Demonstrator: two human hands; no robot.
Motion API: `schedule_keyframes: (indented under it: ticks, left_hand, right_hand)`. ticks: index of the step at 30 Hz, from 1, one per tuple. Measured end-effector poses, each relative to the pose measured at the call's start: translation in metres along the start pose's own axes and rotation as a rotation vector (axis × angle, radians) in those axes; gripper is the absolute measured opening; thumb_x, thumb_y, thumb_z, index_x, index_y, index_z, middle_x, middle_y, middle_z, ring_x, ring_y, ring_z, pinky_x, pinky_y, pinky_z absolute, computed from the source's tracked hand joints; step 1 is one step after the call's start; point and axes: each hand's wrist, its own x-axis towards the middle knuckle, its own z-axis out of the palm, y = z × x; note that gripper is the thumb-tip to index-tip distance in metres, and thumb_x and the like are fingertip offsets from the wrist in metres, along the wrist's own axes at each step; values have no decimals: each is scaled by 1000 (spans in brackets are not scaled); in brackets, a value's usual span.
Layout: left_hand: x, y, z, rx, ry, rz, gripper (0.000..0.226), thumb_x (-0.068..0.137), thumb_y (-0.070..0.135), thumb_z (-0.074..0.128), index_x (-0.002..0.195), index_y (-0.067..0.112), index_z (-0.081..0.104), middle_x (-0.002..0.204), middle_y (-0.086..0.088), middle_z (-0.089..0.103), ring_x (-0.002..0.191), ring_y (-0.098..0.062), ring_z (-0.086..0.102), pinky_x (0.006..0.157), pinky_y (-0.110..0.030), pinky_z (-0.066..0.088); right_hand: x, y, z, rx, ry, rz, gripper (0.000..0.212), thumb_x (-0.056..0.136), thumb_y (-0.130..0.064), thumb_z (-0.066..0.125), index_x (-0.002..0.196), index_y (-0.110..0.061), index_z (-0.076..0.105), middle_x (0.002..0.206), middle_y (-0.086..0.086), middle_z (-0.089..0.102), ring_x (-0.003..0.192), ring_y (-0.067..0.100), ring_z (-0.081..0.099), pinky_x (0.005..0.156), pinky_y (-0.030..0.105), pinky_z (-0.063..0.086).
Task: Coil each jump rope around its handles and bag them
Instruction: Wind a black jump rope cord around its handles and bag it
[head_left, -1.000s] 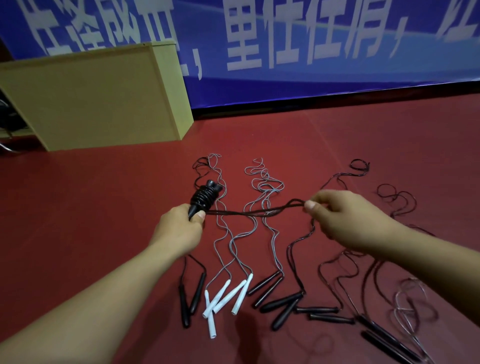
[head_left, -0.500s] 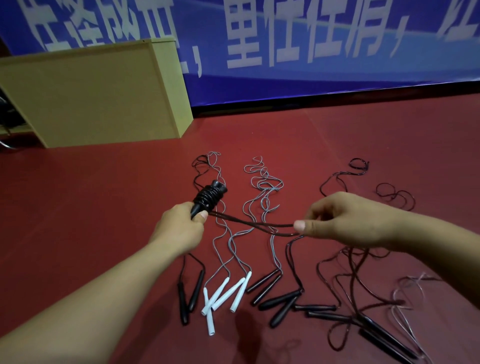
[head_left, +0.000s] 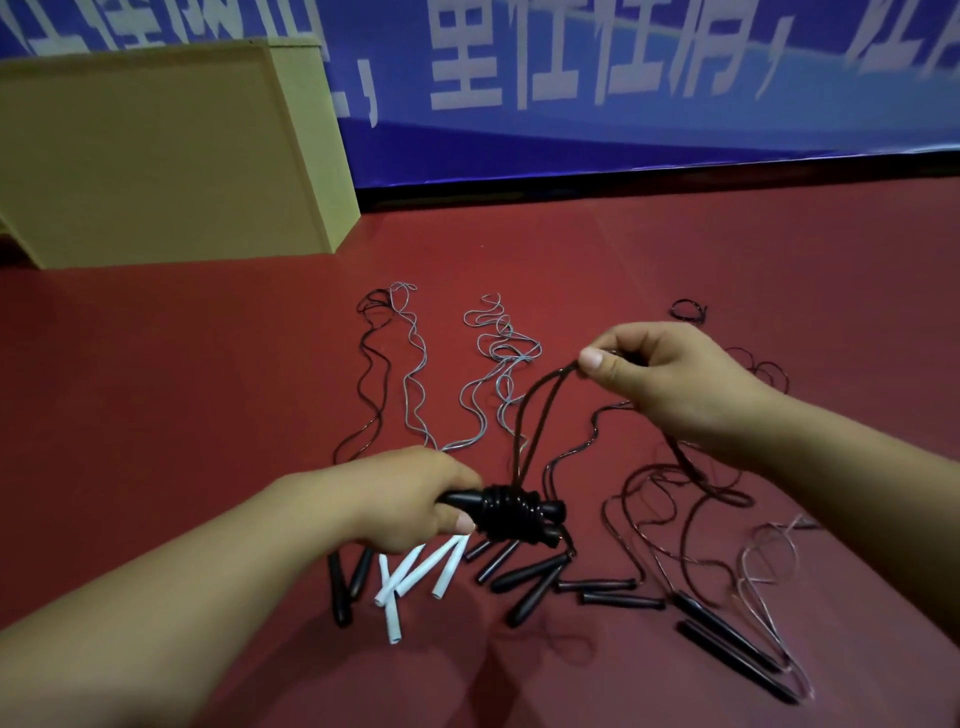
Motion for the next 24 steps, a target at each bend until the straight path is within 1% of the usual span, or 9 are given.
schedule_keyframes:
  ticks: [2, 6, 10, 12, 14, 15, 16, 19, 24]
  left_hand:
    - [-2, 7, -2, -28, 11, 73, 4, 96, 31, 59, 93, 28, 58, 82, 4, 61, 77, -16, 56, 73, -35, 47]
    - [-11, 26, -7, -90, 114, 260, 18, 95, 28, 59, 82, 37, 51, 72, 9, 53, 68, -9, 49, 67, -32, 42]
    - [-15, 44, -9, -375, 227, 431, 6, 96, 26, 60, 90, 22, 60, 73, -5, 50, 66, -14, 42, 63, -37, 38]
    - [-14, 44, -9, -480, 306, 474, 15, 94, 32, 59, 95, 18, 64, 76, -10, 52, 69, -20, 44, 64, -38, 39]
    - [-13, 41, -8, -584, 398, 472, 19, 92, 35, 57, 92, 17, 64, 71, -2, 48, 67, -12, 43, 62, -33, 36]
    - [-12, 40, -7, -626, 437, 457, 18, 91, 35, 57, 90, 18, 63, 70, 3, 46, 66, -9, 42, 61, -31, 35]
    - [-10, 39, -7, -660, 470, 434, 16, 91, 35, 57, 90, 20, 63, 70, 5, 46, 65, -8, 43, 61, -32, 36]
    - [-6, 33, -6, -748, 569, 360, 16, 88, 40, 57, 90, 25, 63, 71, 10, 57, 65, -10, 58, 67, -36, 50]
    - [-1, 21, -8, -855, 724, 161, 17, 86, 39, 53, 84, 24, 60, 70, 9, 65, 63, -16, 68, 76, -47, 54]
  right_hand:
    - [3, 6, -2, -53, 82, 25, 22, 92, -37, 61, 85, -18, 71, 69, -3, 53, 63, 8, 45, 53, 17, 37]
    - [10, 18, -5, -37, 148, 111, 25, 90, -36, 65, 87, -13, 73, 78, 0, 61, 71, 8, 50, 63, 22, 41]
    - [13, 28, -6, 40, 103, 213, 27, 87, -39, 68, 82, -12, 73, 57, -14, 54, 47, -6, 45, 52, 13, 38]
    - [13, 29, -6, 79, 71, 218, 27, 87, -37, 69, 76, -12, 72, 57, -8, 57, 53, 1, 50, 57, 17, 44]
    - [13, 29, -5, 47, 16, 221, 21, 88, -23, 69, 72, -9, 69, 69, 12, 63, 65, 18, 54, 64, 33, 49]
    - [12, 28, -4, -27, -9, 221, 20, 88, -17, 65, 70, -8, 66, 69, 12, 63, 63, 19, 52, 62, 32, 46]
    - [10, 29, -2, -118, -30, 212, 22, 89, -17, 63, 69, -10, 64, 66, 7, 62, 59, 15, 51, 57, 28, 43]
    - [9, 27, 8, -300, -118, 154, 36, 92, -42, 59, 68, -17, 63, 63, -2, 64, 43, -1, 46, 48, 17, 37]
    - [8, 17, 20, -429, -262, 59, 39, 94, -49, 52, 67, -24, 64, 71, 4, 68, 46, -2, 47, 46, 10, 35]
